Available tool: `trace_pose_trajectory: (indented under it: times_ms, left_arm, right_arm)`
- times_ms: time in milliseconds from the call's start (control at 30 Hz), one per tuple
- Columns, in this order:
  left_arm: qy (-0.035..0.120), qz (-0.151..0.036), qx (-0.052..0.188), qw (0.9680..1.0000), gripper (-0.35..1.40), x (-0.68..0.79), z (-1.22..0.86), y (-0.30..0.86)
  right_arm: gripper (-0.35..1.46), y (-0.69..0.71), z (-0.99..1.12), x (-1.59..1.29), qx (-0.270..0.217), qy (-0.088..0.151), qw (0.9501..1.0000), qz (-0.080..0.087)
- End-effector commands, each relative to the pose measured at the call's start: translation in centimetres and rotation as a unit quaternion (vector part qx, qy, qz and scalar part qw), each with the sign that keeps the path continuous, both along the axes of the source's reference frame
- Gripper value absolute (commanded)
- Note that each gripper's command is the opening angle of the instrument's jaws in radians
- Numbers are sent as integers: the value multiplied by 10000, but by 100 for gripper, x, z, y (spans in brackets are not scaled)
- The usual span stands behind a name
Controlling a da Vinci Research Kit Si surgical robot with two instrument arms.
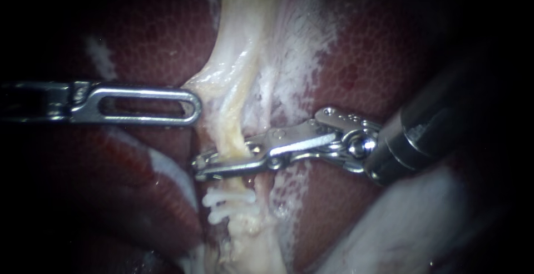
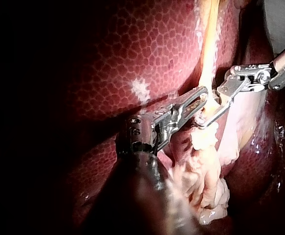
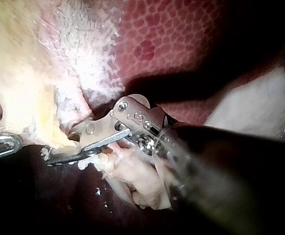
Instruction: Going back third clip left tube
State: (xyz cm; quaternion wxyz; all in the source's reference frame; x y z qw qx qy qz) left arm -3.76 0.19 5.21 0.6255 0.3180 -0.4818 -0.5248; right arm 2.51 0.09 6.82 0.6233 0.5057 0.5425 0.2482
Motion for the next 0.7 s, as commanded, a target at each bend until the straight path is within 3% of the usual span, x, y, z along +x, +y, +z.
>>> trace_pose_trajectory:
  times_ms: [33,633,667,700]
  left_arm:
    - [2,0,-2,10000,-35,0,0,0]
    - [3,-1,-2,10000,-35,0,0,0]
    - [3,-1,-2,10000,-35,0,0,0]
    - [3,0,-2,10000,-35,0,0,0]
  right_arm:
    - [-35,0,0,0,23,-16,10000,16]
    - [-35,3,1,0,157,-96,9998,61]
    - [-31,2,0,0,157,-94,9998,58]
    - [-10,1,-1,1,157,-95,9998,59]
